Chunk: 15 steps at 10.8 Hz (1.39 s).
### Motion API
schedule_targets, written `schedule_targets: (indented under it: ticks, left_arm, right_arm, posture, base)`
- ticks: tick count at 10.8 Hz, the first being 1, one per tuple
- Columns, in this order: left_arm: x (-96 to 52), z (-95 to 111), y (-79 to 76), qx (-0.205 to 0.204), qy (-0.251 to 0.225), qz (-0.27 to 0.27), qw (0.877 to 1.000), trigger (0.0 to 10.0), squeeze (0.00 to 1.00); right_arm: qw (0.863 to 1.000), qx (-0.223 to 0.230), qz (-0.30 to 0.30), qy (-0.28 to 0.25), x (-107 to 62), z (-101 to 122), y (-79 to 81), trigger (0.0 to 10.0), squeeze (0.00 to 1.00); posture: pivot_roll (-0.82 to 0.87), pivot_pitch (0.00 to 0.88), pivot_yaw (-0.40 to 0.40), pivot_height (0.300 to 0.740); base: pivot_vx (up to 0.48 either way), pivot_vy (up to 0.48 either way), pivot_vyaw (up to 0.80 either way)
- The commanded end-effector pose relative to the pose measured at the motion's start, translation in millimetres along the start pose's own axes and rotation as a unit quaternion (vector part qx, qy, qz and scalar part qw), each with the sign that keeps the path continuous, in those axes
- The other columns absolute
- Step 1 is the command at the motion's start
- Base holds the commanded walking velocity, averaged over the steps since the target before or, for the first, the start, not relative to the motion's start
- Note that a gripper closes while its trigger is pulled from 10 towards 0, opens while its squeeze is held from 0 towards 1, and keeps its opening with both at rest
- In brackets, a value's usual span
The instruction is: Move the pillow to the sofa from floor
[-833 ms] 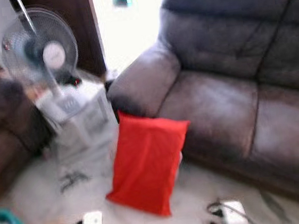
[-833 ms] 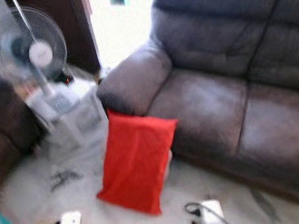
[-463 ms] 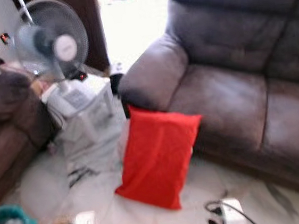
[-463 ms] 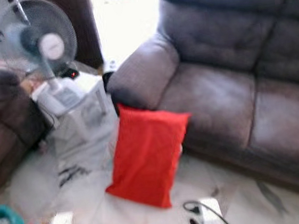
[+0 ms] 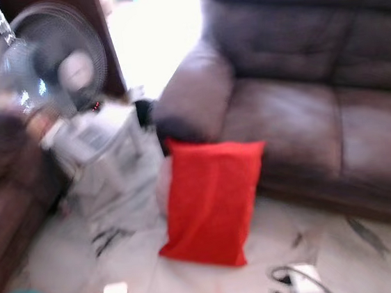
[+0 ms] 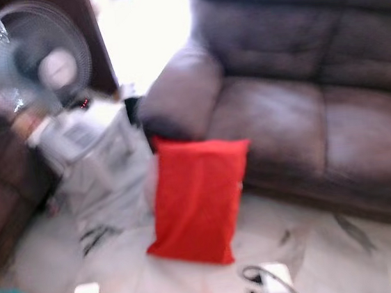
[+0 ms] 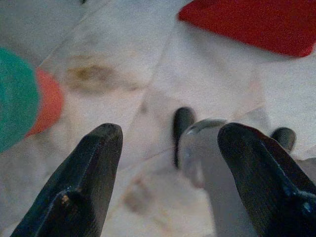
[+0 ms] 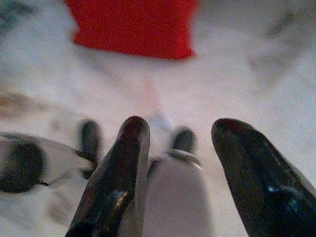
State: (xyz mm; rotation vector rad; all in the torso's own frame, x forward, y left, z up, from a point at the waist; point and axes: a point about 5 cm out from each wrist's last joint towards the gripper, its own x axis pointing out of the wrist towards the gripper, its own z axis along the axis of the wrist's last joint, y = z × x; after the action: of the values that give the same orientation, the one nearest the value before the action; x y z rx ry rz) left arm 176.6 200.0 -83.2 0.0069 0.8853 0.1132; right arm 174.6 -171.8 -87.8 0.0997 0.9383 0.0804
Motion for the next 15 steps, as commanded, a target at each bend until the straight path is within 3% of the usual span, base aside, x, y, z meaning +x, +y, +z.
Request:
schedule_targets:
  ticks: [1, 2, 5, 7, 9, 11, 15]
  left_arm:
    - [0.5, -1, -7.1, 0.002, 0.006, -0.001, 1.000, 10.0, 0.00]
    - [1.5, 2, -10.9, 0.003, 0.005, -0.003, 1.000, 10.0, 0.00]
    - [2.8, 8, 0.5, 0.003, 0.002, 0.003, 1.000, 10.0, 0.00]
    - [1.4, 11, 23.2, -0.001, 0.001, 0.016, 1.000, 10.0, 0.00]
    - [-0.9, 9, 35.2, -0.001, 0.000, 0.023, 1.000, 10.0, 0.00]
    - [-0.6, 8, 30.3, 0.003, -0.006, 0.020, 1.000, 10.0, 0.00]
    - [3.6, 15, 1.8, -0.005, -0.015, 0.005, 1.000, 10.0, 0.00]
  right_arm:
    - [1.000, 0.003, -0.010, 0.008, -2.6, -5, -7.6, 10.0, 0.00]
    - [1.000, 0.001, -0.010, 0.009, -2.5, -5, -8.0, 10.0, 0.00]
    - [1.000, 0.000, -0.008, 0.012, -1.9, -6, -4.3, 10.0, 0.00]
    - [1.000, 0.004, -0.008, 0.014, -1.5, -6, -2.9, 10.0, 0.00]
    - [1.000, -0.002, -0.008, 0.011, -1.7, -5, -4.7, 10.0, 0.00]
    - [1.000, 0.002, -0.011, 0.011, -3.1, -6, -8.7, 10.0, 0.00]
    - [1.000, 0.004, -0.011, 0.010, -3.6, -7, -10.2, 10.0, 0.00]
  posture:
    - [0.08, 0.108, 0.005, 0.740]
    - [0.08, 0.096, 0.007, 0.740]
    - [0.08, 0.082, 0.005, 0.740]
    - [0.08, 0.093, 0.001, 0.740]
    - [0.08, 0.100, 0.000, 0.740]
    - [0.09, 0.108, -0.001, 0.740]
    - [0.08, 0.113, -0.001, 0.740]
  base:
    - [0.000, 0.326, 0.00]
    - [0.000, 0.326, 0.00]
    - [0.000, 0.331, 0.00]
    - [0.000, 0.330, -0.38]
    - [0.000, 0.159, -0.38]
    - [0.000, 0.000, 0.00]
    - [0.000, 0.000, 0.00]
